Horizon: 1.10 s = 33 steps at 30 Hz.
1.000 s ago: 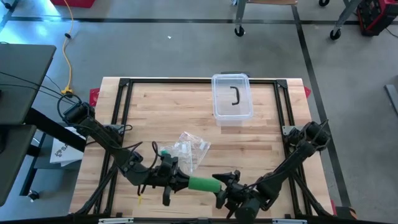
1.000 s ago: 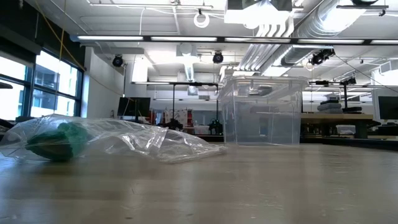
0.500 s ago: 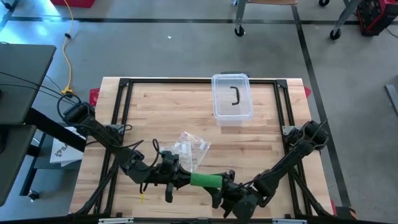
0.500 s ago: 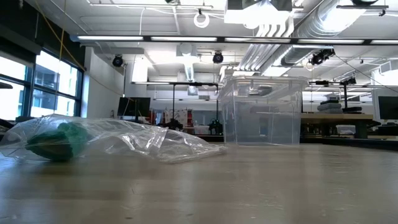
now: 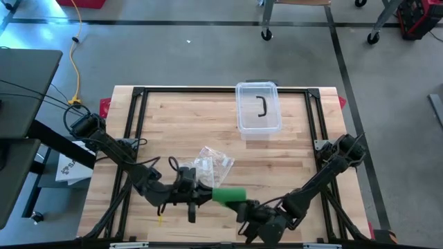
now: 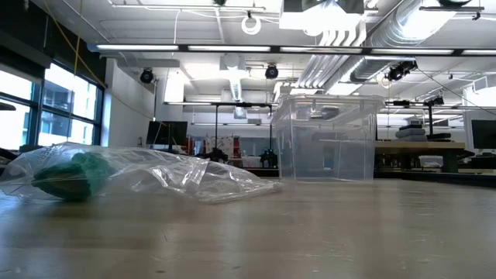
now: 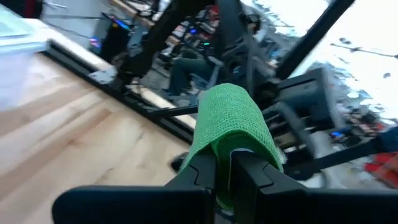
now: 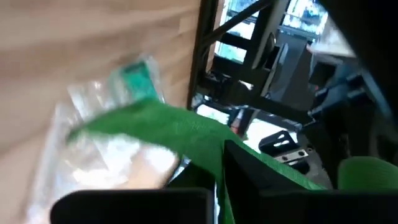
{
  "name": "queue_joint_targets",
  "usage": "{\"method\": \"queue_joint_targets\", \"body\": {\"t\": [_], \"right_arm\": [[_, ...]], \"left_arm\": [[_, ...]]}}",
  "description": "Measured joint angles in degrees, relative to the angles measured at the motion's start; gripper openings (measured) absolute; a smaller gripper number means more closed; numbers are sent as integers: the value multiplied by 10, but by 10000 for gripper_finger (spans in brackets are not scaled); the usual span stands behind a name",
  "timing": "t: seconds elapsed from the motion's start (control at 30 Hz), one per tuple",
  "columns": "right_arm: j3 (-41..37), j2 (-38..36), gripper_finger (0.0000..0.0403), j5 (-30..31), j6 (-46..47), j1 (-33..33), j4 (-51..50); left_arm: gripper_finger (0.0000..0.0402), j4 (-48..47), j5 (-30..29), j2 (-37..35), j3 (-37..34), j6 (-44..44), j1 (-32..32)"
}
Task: Roll bandage
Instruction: Roll the green bandage
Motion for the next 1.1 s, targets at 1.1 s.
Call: {"method": "queue_joint_targets", "body": {"t": [1.1], "right_arm": [[24,-1,0,32,466,58,467]], "left_arm": [[14,46,-85,94,1,150,-69]]}}
